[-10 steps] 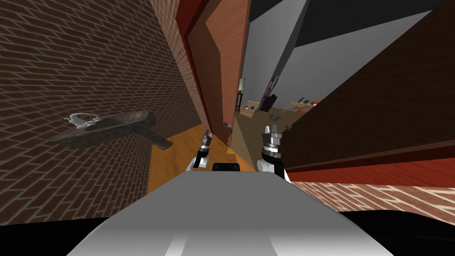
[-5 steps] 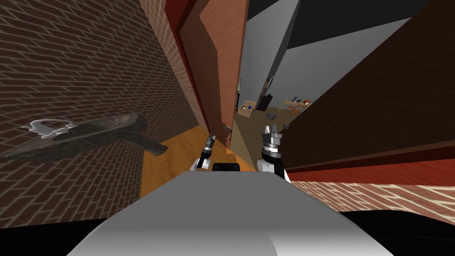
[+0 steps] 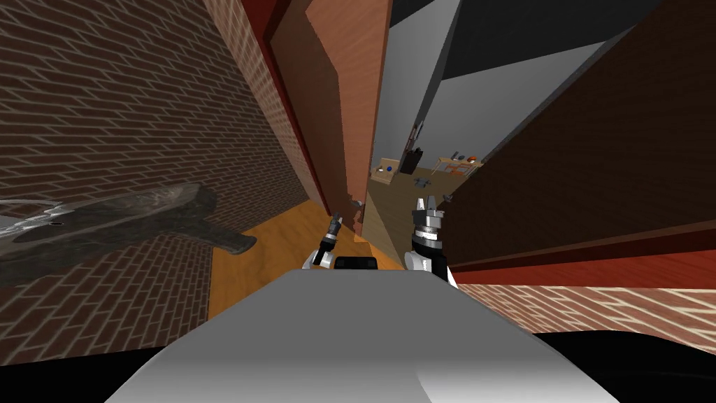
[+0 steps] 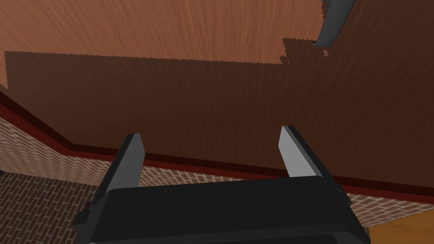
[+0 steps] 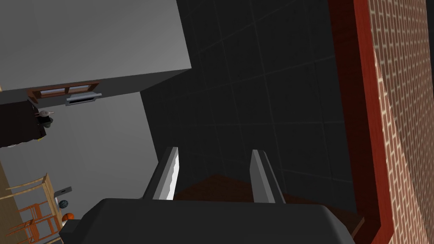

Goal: Push the door open

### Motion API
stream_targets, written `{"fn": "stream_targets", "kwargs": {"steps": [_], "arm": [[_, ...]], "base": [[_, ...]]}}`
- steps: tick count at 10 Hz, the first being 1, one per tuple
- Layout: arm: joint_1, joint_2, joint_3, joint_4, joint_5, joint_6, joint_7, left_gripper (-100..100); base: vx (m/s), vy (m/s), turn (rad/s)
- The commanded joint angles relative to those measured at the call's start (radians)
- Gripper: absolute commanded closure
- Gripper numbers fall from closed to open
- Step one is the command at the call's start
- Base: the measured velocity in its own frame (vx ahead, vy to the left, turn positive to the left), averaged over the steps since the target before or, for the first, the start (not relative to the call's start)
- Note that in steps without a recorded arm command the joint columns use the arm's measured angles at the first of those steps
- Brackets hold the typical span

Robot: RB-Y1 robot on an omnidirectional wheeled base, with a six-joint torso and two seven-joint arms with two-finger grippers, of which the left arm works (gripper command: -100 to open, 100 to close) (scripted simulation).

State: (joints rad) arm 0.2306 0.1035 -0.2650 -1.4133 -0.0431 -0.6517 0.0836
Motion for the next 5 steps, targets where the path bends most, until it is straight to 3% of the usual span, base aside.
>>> {"fn": "stream_targets", "kwargs": {"steps": [1,5], "arm": [[-0.010,-0.002,-0.017,0.040,-0.003,-0.006,0.000,-100],[-0.039,-0.001,-0.053,0.141,-0.007,-0.026,0.004,-100]], "base": [[0.085,0.064,-0.131],[0.076,0.065,-0.104]]}}
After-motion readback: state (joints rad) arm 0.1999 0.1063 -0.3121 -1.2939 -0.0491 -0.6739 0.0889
